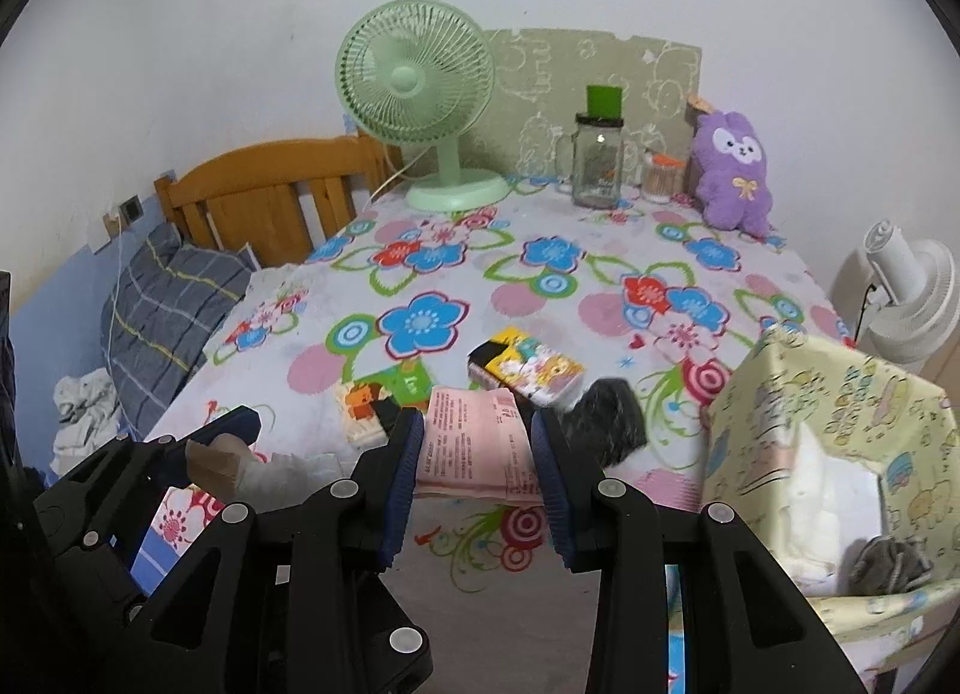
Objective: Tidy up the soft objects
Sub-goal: 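Lift the sock roll with the left tool while the right tool lifts the pink paper toward the basket, then carry the sock roll in the left tool while the right tool carries the pink paper over the basket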
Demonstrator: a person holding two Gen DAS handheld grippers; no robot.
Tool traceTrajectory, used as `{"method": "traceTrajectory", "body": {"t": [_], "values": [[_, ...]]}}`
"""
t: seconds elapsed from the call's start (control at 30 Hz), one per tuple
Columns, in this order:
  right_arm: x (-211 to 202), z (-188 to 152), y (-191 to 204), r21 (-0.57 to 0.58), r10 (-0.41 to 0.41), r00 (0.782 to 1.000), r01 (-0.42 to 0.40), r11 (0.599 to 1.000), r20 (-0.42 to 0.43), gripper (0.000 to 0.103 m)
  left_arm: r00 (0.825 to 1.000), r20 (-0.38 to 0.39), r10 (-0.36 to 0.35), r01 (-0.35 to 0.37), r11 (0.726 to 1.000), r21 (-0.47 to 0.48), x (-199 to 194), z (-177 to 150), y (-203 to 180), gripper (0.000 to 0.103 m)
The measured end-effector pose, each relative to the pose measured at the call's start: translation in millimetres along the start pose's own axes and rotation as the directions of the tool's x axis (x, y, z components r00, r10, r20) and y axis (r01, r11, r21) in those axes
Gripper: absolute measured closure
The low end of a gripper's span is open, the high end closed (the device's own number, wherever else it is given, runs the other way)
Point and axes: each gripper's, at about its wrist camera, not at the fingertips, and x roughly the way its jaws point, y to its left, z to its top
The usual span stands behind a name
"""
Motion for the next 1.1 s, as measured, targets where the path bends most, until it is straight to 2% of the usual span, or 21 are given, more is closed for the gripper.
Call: {"method": "traceTrajectory", "body": {"t": [0.47, 0.73, 1.1], "values": [[-37, 25, -33, 0.036, -0.067, 0.996, 0.065, 0.997, 0.067, 0.062, 0.999, 0.044, -0.028, 0.027, 0.999, 0.037, -18, 32, -37, 0.024], [-45, 28, -56, 0.055, -0.095, 0.992, 0.091, 0.994, 0.078, 0.062, 0.999, 0.041, -0.02, 0.018, 0.999, 0.049, -17, 40, -59, 0.024], [-54, 31, -92, 0.092, -0.125, 0.988, 0.117, 0.989, 0.091, 0.062, 0.997, 0.052, -0.048, 0.044, 0.996, 0.073, -14, 50, -92, 0.024]]}}
